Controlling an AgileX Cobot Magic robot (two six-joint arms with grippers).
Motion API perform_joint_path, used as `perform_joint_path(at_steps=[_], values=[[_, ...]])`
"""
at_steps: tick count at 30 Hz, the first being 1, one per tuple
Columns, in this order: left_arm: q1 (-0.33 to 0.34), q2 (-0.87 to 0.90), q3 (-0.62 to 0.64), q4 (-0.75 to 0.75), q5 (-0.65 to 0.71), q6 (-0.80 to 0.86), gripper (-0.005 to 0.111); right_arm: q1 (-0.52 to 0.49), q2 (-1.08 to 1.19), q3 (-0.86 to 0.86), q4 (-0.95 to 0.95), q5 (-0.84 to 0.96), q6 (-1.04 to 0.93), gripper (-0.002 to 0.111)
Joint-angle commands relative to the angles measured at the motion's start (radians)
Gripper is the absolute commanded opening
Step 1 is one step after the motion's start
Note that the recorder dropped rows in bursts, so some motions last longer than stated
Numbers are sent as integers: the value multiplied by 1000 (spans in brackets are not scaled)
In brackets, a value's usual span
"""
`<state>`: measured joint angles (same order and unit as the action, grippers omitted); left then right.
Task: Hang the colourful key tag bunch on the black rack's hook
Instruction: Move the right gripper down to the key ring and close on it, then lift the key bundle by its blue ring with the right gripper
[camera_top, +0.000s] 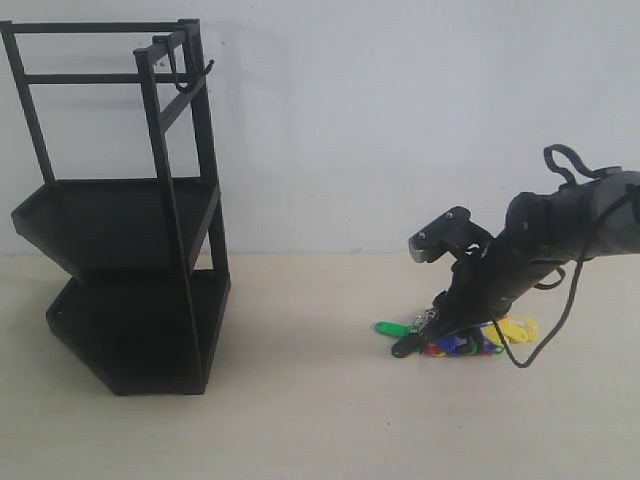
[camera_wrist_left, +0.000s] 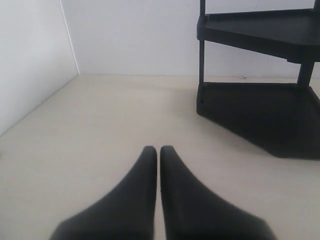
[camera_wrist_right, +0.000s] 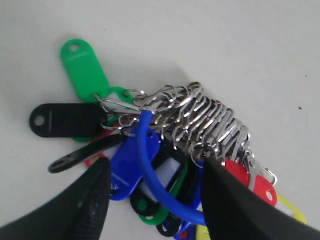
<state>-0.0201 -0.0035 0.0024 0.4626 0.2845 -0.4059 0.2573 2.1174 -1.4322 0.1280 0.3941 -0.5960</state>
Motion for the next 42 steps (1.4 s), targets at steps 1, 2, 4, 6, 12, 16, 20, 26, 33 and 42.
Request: perform_joint_path(at_steps=[1,2,4,6,12,16,20,26,33,42], values=[[-1,4,-2,0,-1,-6,4,-9,17,-6,-7,-36,5,52],[-1,4,-2,0,-1,-6,4,-9,23,-6,-7,-55,5,52],[-1,4,-2,0,-1,-6,4,-9,35,-6,-7,-73,7,52],[-1,4,-2,0,-1,-6,4,-9,48,-6,-7,-89,5,52],[-1,4,-2,0,-1,-6,4,-9,70,-6,-7,-121,-5,35],[-1,4,-2,0,-1,-6,4,-9,67,-6,-7,-87,-16,1],[-1,4,-2,0,-1,-6,4,-9,46,-6,-7,-58,-10,0],[-1,4,-2,0,-1,-6,4,-9,-45,-6,-7,18,11,0],[-1,4,-2,0,-1,-6,4,-9,-159,-6,-7,109,63,0],[-1,4,-2,0,-1,-6,4,-45,-468,-6,-32,277,219,0]])
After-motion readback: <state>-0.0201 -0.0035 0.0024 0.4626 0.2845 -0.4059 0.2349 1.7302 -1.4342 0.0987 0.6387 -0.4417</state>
